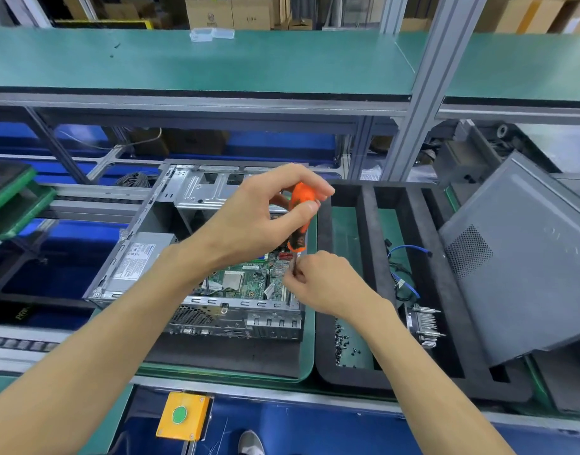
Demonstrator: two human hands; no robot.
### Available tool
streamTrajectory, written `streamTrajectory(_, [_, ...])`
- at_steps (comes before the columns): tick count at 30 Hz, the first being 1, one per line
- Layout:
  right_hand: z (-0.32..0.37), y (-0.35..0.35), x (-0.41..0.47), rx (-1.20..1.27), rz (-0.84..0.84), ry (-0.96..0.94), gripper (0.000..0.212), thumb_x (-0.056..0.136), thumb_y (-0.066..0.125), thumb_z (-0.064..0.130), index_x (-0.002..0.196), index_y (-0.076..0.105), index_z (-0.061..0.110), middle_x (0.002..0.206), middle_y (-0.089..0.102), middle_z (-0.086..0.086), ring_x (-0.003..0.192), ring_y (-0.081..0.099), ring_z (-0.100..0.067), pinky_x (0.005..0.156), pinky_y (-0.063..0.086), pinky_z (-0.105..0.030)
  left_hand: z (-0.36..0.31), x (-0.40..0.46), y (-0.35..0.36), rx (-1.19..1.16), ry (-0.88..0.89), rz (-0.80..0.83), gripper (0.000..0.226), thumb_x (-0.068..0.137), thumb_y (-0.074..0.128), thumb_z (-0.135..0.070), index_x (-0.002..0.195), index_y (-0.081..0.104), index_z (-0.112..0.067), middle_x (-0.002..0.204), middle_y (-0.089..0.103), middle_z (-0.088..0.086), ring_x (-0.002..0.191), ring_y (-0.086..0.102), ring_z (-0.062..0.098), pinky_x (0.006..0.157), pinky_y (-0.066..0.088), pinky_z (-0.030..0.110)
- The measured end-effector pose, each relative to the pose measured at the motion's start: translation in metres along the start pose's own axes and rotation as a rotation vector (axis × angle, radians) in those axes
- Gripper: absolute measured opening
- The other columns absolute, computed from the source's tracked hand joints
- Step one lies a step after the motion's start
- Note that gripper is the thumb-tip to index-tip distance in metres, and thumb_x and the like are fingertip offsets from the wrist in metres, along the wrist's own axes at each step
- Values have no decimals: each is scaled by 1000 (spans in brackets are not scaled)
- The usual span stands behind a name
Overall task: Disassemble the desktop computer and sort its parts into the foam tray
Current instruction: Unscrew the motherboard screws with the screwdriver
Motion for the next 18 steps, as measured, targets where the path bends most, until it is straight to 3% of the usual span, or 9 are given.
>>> streamTrajectory(4, [0,3,-3,45,48,-14,28,97,46,49,87,39,24,71,57,3,67,55,-25,63,42,-37,1,1,2,3,-15,6,17,95,62,-12,111,67,-17,99,70,-4,96,67,22,88,53,46])
streamTrajectory(7, [1,0,-3,40,-23,-26,40,101,43,56,75,35,27,64,53,7,59,51,-17,59,43,-37,1,2,2,-3,-21,6,15,95,62,-14,108,68,-17,95,70,-4,92,67,23,89,52,46])
streamTrajectory(10, [3,0,1,64,16,5,42,104,43,40,67,30,26,59,45,6,54,44,-14,57,37,-35,-1,2,3,-13,-22,16,14,94,62,-20,106,68,-18,95,69,-1,91,66,23,89,53,43])
streamTrajectory(14, [4,5,4,227,135,42,29,99,48,30,73,36,29,62,45,5,56,45,-13,61,35,-34,0,2,0,-47,-23,34,15,93,63,-19,107,68,-17,100,70,-4,98,66,23,90,53,43])
streamTrajectory(16, [5,5,4,193,120,43,23,100,49,42,84,46,26,59,47,7,55,48,-13,58,37,-35,2,2,-1,-71,-27,48,15,94,63,-18,108,67,-16,103,70,0,99,67,25,91,53,46])
streamTrajectory(18, [7,5,4,135,80,62,30,101,49,49,93,50,20,59,50,6,56,51,-17,57,43,-36,6,3,-3,-89,-22,69,15,96,62,-18,111,66,-16,102,70,2,99,67,25,91,52,47])
Point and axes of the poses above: each hand's wrist, its own x-axis towards the middle knuckle, its own y-axis out of the palm, z = x × y, the point moved 3 cm from there along x, towards the middle knuckle
